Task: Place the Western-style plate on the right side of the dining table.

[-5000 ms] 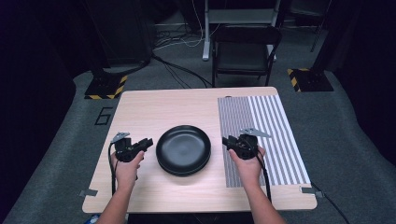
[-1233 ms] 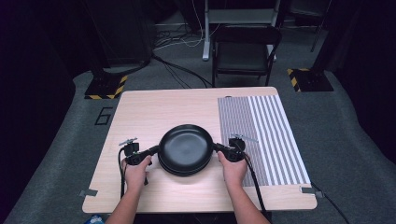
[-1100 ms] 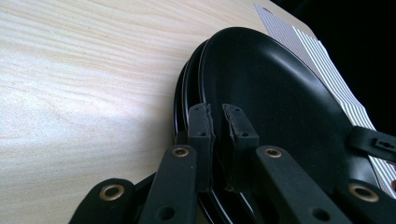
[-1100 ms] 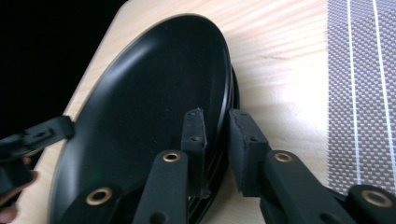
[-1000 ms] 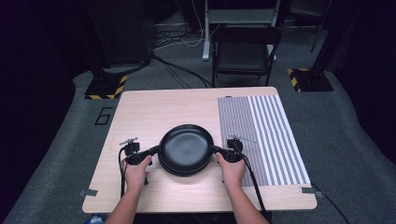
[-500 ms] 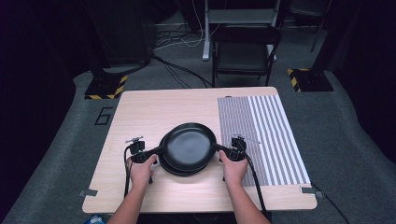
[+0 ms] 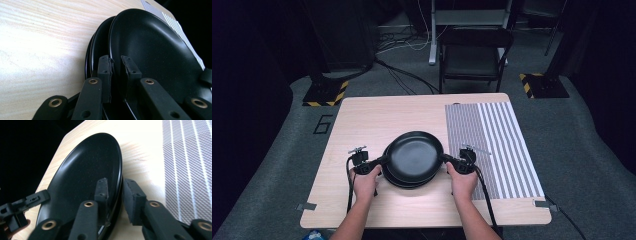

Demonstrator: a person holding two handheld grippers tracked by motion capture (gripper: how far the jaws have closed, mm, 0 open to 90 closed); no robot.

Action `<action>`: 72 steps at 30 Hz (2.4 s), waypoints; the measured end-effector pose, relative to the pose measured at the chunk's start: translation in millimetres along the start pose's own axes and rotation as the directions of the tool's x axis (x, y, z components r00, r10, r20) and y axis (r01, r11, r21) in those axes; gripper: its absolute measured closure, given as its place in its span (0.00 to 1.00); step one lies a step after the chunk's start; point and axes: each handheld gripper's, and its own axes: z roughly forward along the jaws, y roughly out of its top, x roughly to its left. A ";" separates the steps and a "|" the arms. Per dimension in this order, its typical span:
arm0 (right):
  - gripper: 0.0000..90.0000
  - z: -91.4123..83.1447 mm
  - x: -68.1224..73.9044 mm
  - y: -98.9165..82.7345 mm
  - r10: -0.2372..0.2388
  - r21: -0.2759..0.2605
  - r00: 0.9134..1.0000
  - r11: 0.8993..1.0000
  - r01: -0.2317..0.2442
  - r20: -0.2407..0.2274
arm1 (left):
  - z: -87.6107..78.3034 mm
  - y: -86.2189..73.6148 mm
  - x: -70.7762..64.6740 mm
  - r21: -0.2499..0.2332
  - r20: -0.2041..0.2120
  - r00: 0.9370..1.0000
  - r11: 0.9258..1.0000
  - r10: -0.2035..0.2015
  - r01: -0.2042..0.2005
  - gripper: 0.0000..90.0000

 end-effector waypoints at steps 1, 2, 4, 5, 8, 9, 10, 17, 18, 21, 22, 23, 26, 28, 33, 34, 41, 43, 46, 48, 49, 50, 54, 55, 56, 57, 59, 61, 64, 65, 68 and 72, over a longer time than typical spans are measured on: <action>0.79 -5.9 1.3 -3.2 -0.006 0.009 1.000 1.000 0.006 -0.006 | -1.4 -1.7 -0.4 -0.001 0.001 1.000 1.000 -0.005 0.005 0.88; 0.78 -8.3 1.7 -5.4 -0.005 0.013 1.000 1.000 0.005 -0.011 | -2.4 -2.3 0.6 0.000 0.007 1.000 1.000 0.000 0.000 0.88; 0.78 -10.3 1.8 -10.3 0.022 0.031 0.999 0.999 -0.021 -0.024 | -4.1 -4.7 -1.0 -0.002 0.013 1.000 1.000 -0.019 0.019 0.86; 0.78 -10.3 1.8 -10.3 0.022 0.031 0.999 0.999 -0.021 -0.024 | -4.1 -4.7 -1.0 -0.002 0.013 1.000 1.000 -0.019 0.019 0.86; 0.80 -8.8 2.7 -19.8 0.052 0.051 0.998 0.997 -0.050 -0.032 | -6.8 -9.2 -5.4 0.008 0.010 1.000 1.000 -0.013 0.013 0.86; 0.80 -8.8 2.7 -19.8 0.052 0.051 0.998 0.997 -0.050 -0.032 | -6.8 -9.2 -5.4 0.008 0.010 1.000 1.000 -0.013 0.013 0.86; 0.80 -9.6 5.5 -21.7 0.057 0.039 0.998 0.998 -0.057 -0.008 | -7.4 -11.2 -7.7 0.007 0.004 1.000 1.000 -0.008 0.008 0.86; 0.83 -9.1 4.5 -20.9 0.097 0.015 0.995 0.995 -0.097 0.007 | -6.8 -12.3 -10.5 0.008 -0.004 1.000 1.000 -0.004 0.004 0.87; 0.83 -8.4 3.2 -20.4 0.092 0.013 0.996 0.996 -0.092 0.004 | -6.0 -11.5 -9.9 0.008 -0.003 1.000 1.000 -0.004 0.004 0.87; 0.85 -5.9 0.1 -15.9 0.132 0.008 0.991 0.991 -0.132 -0.004 | -3.1 -9.6 -10.0 0.012 0.003 1.000 1.000 -0.013 0.013 0.87; 0.85 -5.5 -0.4 -14.0 0.140 0.008 0.990 0.990 -0.140 -0.005 | 0.6 -8.9 -9.0 0.020 0.015 0.999 0.999 -0.030 0.030 0.86; 0.86 -4.7 -1.3 -11.8 0.134 0.008 0.991 0.991 -0.134 -0.002 | 3.3 -8.8 -8.5 0.035 0.024 0.999 0.999 -0.034 0.033 0.86; 0.87 -2.0 -2.8 -7.1 0.135 0.008 0.991 0.991 -0.135 -0.001 | 8.8 -9.8 -10.4 0.045 0.029 0.998 0.998 -0.053 0.052 0.83; 0.89 2.3 -4.2 0.9 0.140 -0.006 0.990 0.990 -0.140 -0.004 | 11.5 -9.1 -10.8 0.046 0.034 0.997 0.997 -0.063 0.061 0.82; 0.91 8.2 -4.7 10.4 0.138 -0.014 0.990 0.990 -0.138 0.013 | 13.3 -9.7 -13.3 0.039 0.027 0.998 0.997 -0.064 0.063 0.82; 0.91 9.5 -4.6 11.5 0.134 -0.020 0.991 0.991 -0.134 0.017 | 13.5 -9.9 -13.3 0.034 0.026 0.998 0.997 -0.064 0.063 0.82; 0.91 13.9 -1.8 11.2 0.104 -0.049 0.994 0.994 -0.102 0.043 | 13.2 -11.5 -13.6 0.018 0.022 0.997 0.997 -0.073 0.072 0.82; 0.88 14.4 -1.6 9.7 0.102 -0.063 0.994 0.993 -0.100 0.038 | 13.1 -11.8 -12.9 0.014 0.029 0.996 0.997 -0.080 0.079 0.82; 0.84 12.0 1.4 2.5 0.099 -0.076 0.994 0.993 -0.096 0.042 | 12.8 -11.7 -11.5 0.014 0.033 0.995 0.996 -0.091 0.091 0.83; 0.84 11.1 1.7 0.4 0.096 -0.073 0.994 0.993 -0.093 0.042 | 12.8 -11.8 -11.6 0.012 0.033 0.995 0.996 -0.091 0.091 0.83; 0.84 9.8 2.9 -3.4 0.103 -0.068 0.994 0.993 -0.100 0.041 | 12.8 -11.8 -11.8 0.013 0.033 0.995 0.996 -0.091 0.091 0.83; 0.84 9.8 2.9 -3.4 0.103 -0.068 0.994 0.993 -0.100 0.041 | 12.8 -11.7 -11.7 0.013 0.032 0.995 0.996 -0.091 0.090 0.83; 0.85 7.8 4.6 -12.2 0.093 -0.075 0.995 0.993 -0.089 0.043 | 12.8 -11.8 -12.0 0.013 0.031 0.995 0.996 -0.091 0.091 0.83; 0.85 7.8 4.4 -12.5 0.080 -0.076 0.996 0.994 -0.076 0.046 | 12.9 -11.8 -11.8 0.012 0.033 0.995 0.996 -0.093 0.093 0.83; 0.85 7.8 4.4 -12.5 0.080 -0.076 0.996 0.994 -0.076 0.046 | 12.9 -11.8 -11.8 0.012 0.033 0.995 0.996 -0.093 0.093 0.83; 0.85 7.3 4.2 -12.4 0.084 -0.071 0.996 0.994 -0.081 0.043 | 13.1 -11.9 -11.8 0.012 0.033 0.995 0.995 -0.095 0.095 0.83; 0.86 7.2 3.2 -11.3 0.104 -0.065 0.994 0.993 -0.102 0.035 | 13.6 -12.6 -12.3 0.006 0.034 0.995 0.995 -0.099 0.099 0.83; 0.86 7.5 2.7 -10.7 0.125 -0.068 0.992 0.990 -0.123 0.029 | 13.8 -13.4 -12.7 0.002 0.036 0.994 0.995 -0.103 0.103 0.83; 0.87 6.8 3.6 -9.8 0.149 -0.054 0.988 0.988 -0.147 0.033 | 13.4 -14.2 -12.2 0.001 0.041 0.993 0.994 -0.113 0.113 0.84; 0.87 6.8 3.6 -10.0 0.150 -0.055 0.988 0.988 -0.148 0.036 | 13.3 -14.5 -12.0 0.001 0.044 0.993 0.994 -0.112 0.112 0.84; 0.88 6.7 2.8 -9.6 0.166 -0.051 0.986 0.985 -0.164 0.031 | 12.9 -15.8 -11.1 -0.004 0.057 0.991 0.993 -0.119 0.120 0.84; 0.88 6.8 1.9 -10.1 0.154 -0.054 0.988 0.987 -0.152 0.032 | 12.8 -16.0 -8.0 -0.006 0.079 0.988 0.991 -0.129 0.130 0.86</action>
